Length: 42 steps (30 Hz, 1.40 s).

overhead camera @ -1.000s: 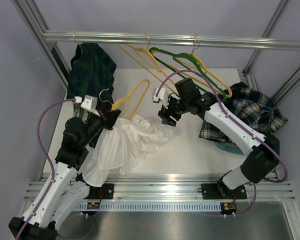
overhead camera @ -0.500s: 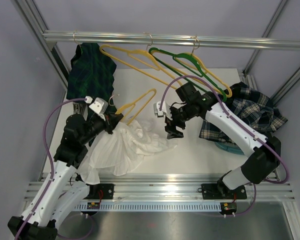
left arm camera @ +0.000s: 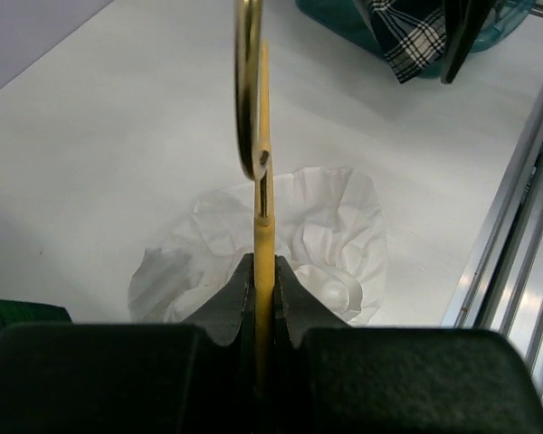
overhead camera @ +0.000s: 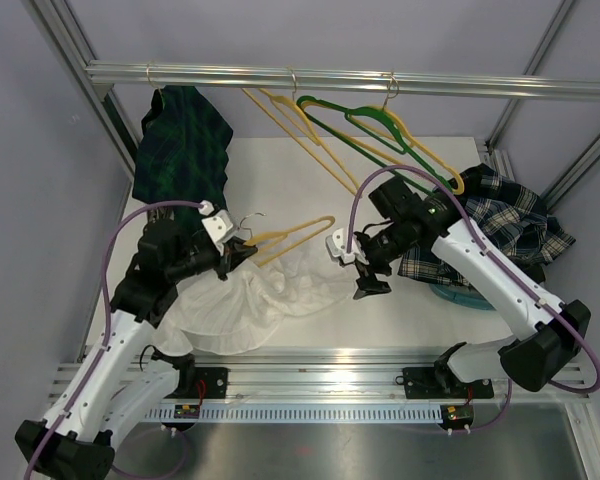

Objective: Remove the skirt from the hanger

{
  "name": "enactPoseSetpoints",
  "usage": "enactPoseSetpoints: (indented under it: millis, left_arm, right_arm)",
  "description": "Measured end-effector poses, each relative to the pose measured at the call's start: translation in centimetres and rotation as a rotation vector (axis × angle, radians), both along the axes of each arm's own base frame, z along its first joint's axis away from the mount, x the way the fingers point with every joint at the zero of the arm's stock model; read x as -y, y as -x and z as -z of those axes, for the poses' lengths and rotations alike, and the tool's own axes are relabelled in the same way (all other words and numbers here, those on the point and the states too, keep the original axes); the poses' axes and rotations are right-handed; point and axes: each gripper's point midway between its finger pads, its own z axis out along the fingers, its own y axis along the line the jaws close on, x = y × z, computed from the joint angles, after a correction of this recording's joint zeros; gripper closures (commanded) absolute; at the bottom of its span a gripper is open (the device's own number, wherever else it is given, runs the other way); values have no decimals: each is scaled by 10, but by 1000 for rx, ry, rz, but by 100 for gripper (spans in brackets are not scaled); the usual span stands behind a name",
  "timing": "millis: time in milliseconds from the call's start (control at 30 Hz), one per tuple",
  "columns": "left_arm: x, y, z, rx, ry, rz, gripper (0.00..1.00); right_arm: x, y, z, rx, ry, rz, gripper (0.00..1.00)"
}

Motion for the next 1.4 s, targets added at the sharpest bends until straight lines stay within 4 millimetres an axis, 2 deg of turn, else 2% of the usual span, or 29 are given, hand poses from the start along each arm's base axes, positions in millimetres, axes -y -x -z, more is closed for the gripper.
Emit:
enactPoseSetpoints:
  millis: [133,300,500,600,700,733,767,833,867,933,967,1000,1067,1233,1300,1400]
  left_arm:
    - [16,0,2,0,-28,98,100]
    - [50,7,1,5,-63,259,100]
    - [80,15,6,-8,-68,375,100]
    - [92,17,3,-4,-49,411,100]
    - [101,19,-4,12,-16,433,97]
    - [103,19,-6,13,-8,435,92]
    - [103,19,-6,11,-3,434,87]
    - [105,20,-5,3,7,437,74]
    - [106,19,-7,9,18,436,63]
    - [109,15,-11,23,39,413,49]
    - [108,13,-13,28,48,394,30]
    - [106,10,-13,32,54,364,22]
    - [100,6,-11,22,73,290,12]
    - [82,0,-12,-66,130,81,12]
    - [79,0,-16,-110,165,8,12]
    - [80,4,-12,-208,202,-86,13]
  right_arm:
    - [-7,-15,-16,20,-23,93,20]
    - [-19,-39,-41,58,-86,210,19]
    - [-26,-57,-39,80,-86,290,22]
    - [-27,-57,-28,72,-67,300,32]
    - [-27,-52,-18,46,-52,288,61]
    - [-28,-50,-16,34,-53,282,70]
    - [-29,-48,-16,24,-60,274,87]
    - [-29,-47,-14,20,-63,272,99]
    - [-28,-46,-11,15,-54,275,100]
    - [-24,-43,-2,1,-27,282,100]
    - [-20,-43,3,-2,-6,291,100]
    - [-16,-42,7,-3,13,302,100]
    - [-6,-42,9,0,44,327,100]
    - [25,-44,-1,28,78,436,100]
    - [36,-44,-4,24,83,499,100]
    - [48,-43,0,-4,93,576,100]
